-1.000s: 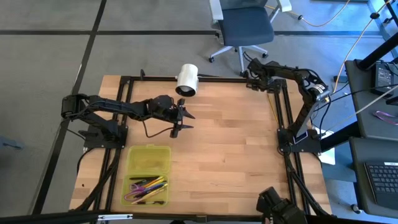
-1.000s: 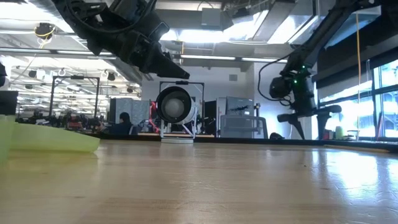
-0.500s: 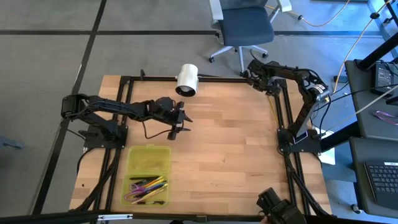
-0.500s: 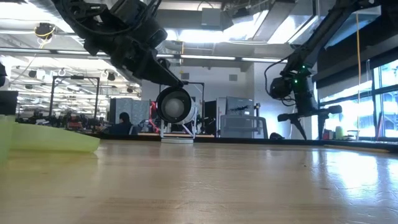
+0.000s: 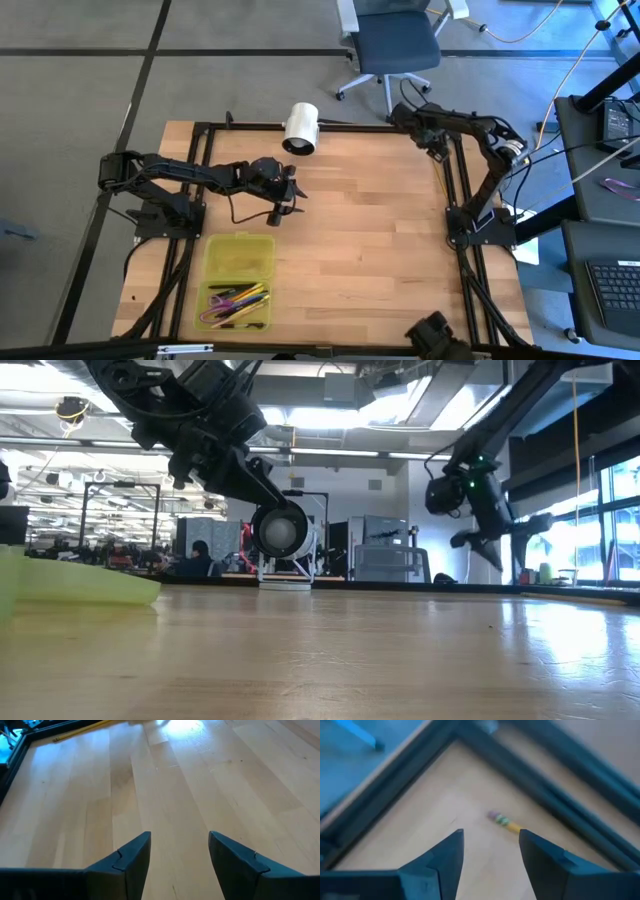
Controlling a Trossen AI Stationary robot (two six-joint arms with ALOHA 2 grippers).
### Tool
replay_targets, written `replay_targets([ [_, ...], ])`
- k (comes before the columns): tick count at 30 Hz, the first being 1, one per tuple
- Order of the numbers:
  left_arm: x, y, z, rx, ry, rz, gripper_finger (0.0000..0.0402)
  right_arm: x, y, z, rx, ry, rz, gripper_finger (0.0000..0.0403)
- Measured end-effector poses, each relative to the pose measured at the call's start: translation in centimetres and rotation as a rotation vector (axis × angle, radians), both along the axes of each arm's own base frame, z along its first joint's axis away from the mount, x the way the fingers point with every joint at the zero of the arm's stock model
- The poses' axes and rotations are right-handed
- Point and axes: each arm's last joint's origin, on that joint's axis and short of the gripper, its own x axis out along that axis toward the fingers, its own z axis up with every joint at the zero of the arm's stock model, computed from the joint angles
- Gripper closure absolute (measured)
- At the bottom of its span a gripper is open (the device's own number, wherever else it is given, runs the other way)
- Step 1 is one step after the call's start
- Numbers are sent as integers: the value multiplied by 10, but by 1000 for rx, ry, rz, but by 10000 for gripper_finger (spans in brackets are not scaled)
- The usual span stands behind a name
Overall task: Pick & place school supplies into a supply box
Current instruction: Put the yellow pencil into the yellow supply box
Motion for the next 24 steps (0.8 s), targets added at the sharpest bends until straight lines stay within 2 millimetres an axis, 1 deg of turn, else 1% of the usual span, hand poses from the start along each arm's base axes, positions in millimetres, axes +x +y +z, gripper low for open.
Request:
replay_targets([
  [3, 0, 0, 0, -4, 0, 0, 212, 5, 11, 6, -76, 36, -78, 208],
  [8, 0, -1, 0, -29, -3, -26, 208, 9, 19, 3, -98, 33, -130, 208],
  [10, 0, -2, 0, -51, -6, -47, 208, 6, 22, -1, -85, 49, -153, 208],
  [15, 0, -4, 0, -64, -6, -58, 212, -1, 33, -13, -40, 21, -286, 208],
  [24, 0, -6, 0, -66, 0, -63, 208, -10, 43, -25, -21, 69, -300, 208],
])
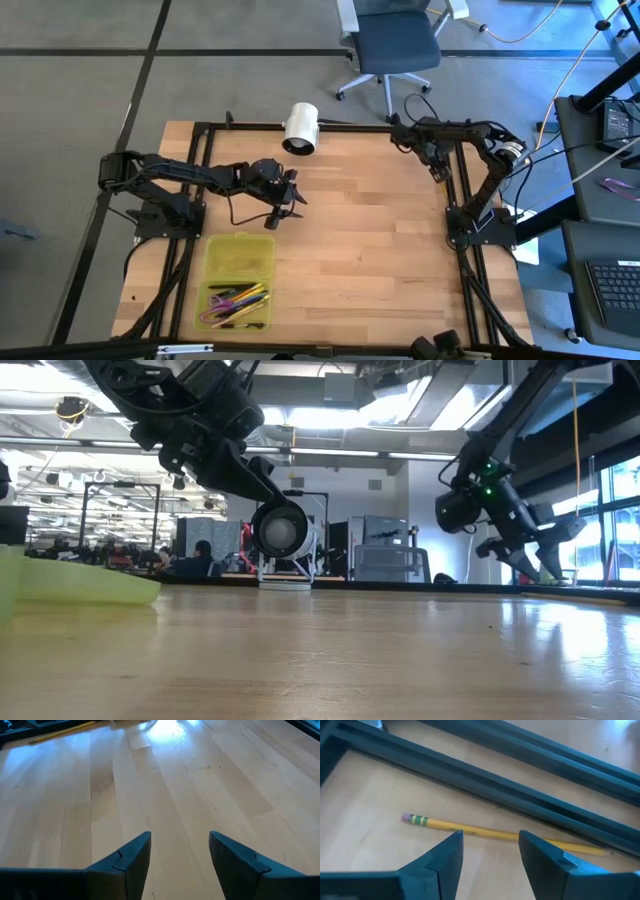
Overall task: Pick & place school supplies into a supply box
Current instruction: Put the yellow pencil into the yellow supply box
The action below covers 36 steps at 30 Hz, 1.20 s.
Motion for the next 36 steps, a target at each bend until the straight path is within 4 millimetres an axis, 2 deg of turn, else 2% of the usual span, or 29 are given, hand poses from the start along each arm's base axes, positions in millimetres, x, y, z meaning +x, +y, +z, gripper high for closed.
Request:
replay_targets([
  [16, 0, 0, 0, -7, 3, 4, 210, -8, 5, -25, -60, -59, -28, 208],
  [36, -1, 0, -1, -10, 17, 5, 209, -9, 6, -22, -114, -24, -88, 208],
])
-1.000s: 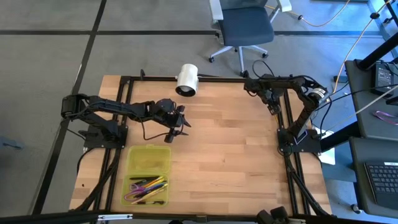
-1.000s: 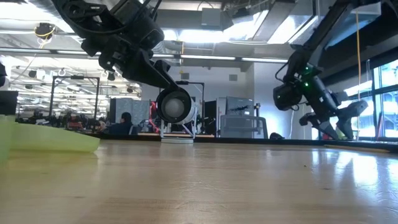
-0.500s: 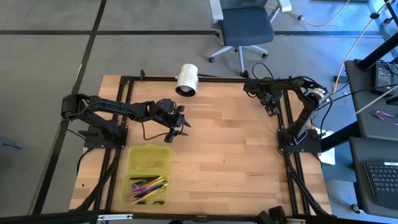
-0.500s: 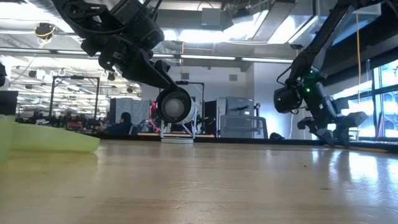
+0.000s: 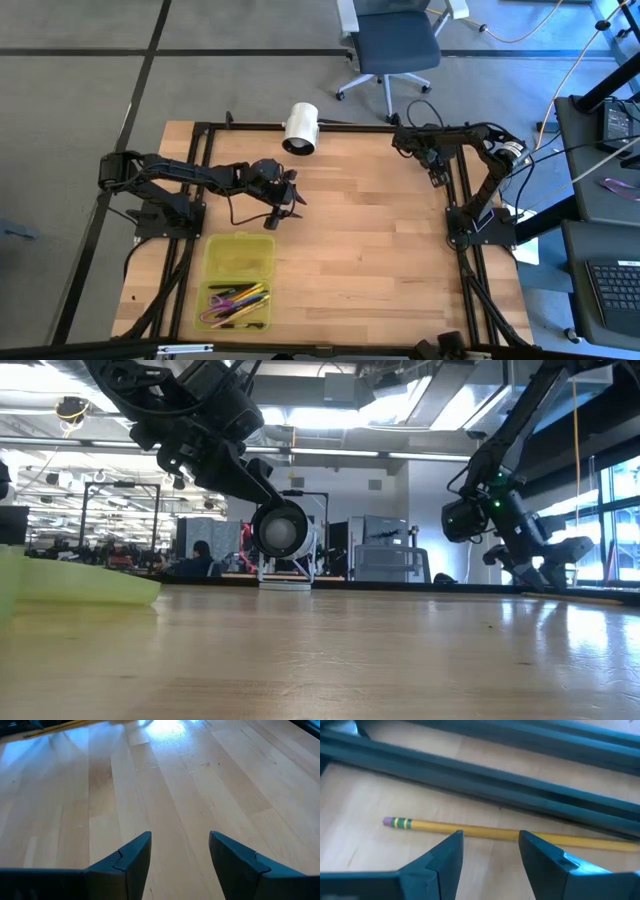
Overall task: Pick & place school supplies into a supply box
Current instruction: Put the yellow pencil into the yellow supply box
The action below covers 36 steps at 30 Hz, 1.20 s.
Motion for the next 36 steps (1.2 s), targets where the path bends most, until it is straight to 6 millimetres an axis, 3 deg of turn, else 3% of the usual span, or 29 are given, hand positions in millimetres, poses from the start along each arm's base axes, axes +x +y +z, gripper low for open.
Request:
replay_targets([
  [7, 0, 0, 0, 0, 0, 0, 211, -4, 2, 3, -31, 93, 11, 208],
  [36, -1, 0, -2, -5, 22, 0, 211, 1, 1, -3, -29, 35, 15, 208],
])
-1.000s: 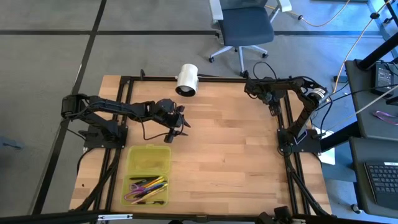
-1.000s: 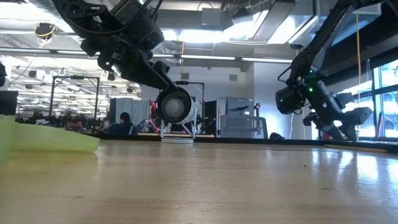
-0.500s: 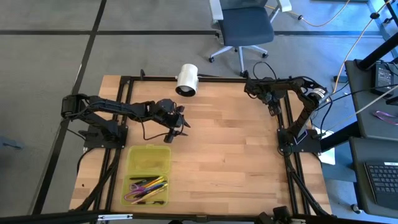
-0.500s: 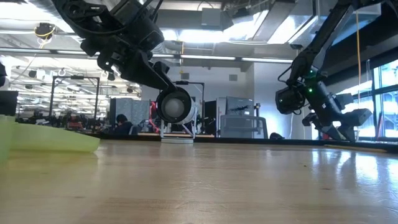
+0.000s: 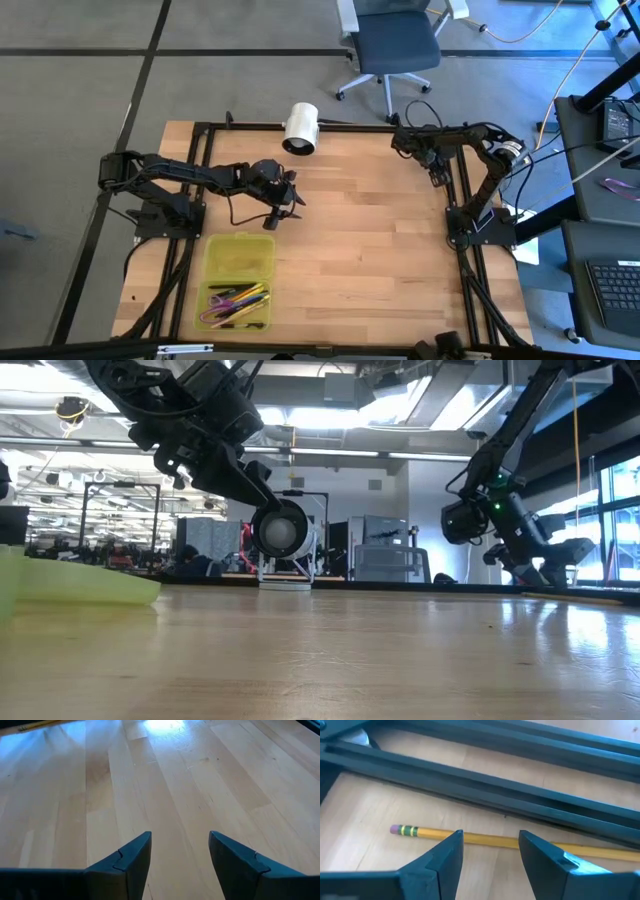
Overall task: Pick & place school supplies into a supply box
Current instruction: Put the yellow pencil into the yellow supply box
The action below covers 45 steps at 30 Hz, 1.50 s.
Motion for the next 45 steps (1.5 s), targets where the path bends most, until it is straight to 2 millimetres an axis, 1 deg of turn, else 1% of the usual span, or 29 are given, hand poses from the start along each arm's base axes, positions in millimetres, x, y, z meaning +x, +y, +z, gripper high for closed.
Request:
replay_targets([
  [9, 0, -1, -1, -4, 10, -1, 208, 3, -1, -2, 16, -54, 7, 208],
  [15, 0, -7, -1, -2, 14, -28, 212, 2, -2, -1, 33, 0, 82, 208],
  [21, 1, -9, -1, 10, 11, -42, 209, 0, -4, -1, 73, 30, 154, 208],
  [29, 1, -8, -1, 21, 13, -26, 211, 0, -4, -1, 63, 34, 155, 208],
  [33, 1, -8, -1, 21, 13, -26, 212, 3, -7, -2, 36, 0, 156, 208],
  [36, 1, -8, -1, 13, 15, -20, 209, 4, -7, -2, 43, -33, 144, 208],
  [42, 1, -8, -1, -18, 15, 4, 209, 5, -6, -2, -26, -106, -17, 208],
  [45, 1, -8, -1, -50, 23, 38, 212, 4, -6, -2, -48, -103, -53, 208],
])
